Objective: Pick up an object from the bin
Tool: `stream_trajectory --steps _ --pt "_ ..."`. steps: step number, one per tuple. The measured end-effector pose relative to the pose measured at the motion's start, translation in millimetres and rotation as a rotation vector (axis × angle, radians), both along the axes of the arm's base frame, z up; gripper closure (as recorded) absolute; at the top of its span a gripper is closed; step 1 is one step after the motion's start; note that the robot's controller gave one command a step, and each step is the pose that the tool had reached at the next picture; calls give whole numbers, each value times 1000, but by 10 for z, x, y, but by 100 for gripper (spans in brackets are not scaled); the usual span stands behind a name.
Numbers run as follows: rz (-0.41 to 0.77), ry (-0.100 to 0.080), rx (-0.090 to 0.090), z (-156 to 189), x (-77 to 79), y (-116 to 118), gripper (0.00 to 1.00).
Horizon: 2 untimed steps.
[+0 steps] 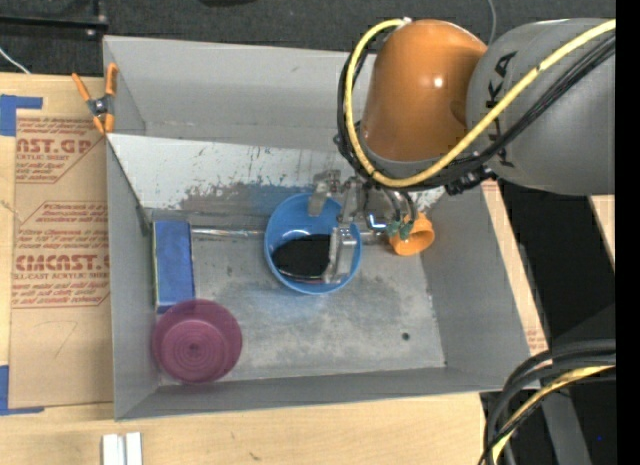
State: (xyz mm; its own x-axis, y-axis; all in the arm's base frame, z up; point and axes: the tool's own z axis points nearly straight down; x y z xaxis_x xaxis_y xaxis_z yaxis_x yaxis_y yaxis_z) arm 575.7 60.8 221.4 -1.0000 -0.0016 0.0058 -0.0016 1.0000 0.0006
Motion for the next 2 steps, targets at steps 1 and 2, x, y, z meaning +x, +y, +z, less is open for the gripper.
stream_trajectory --steps 1,2 --pt "-1 -8 1 48 15 -3 0" --pt "-50 -10 3 -1094 -30 -111 0"
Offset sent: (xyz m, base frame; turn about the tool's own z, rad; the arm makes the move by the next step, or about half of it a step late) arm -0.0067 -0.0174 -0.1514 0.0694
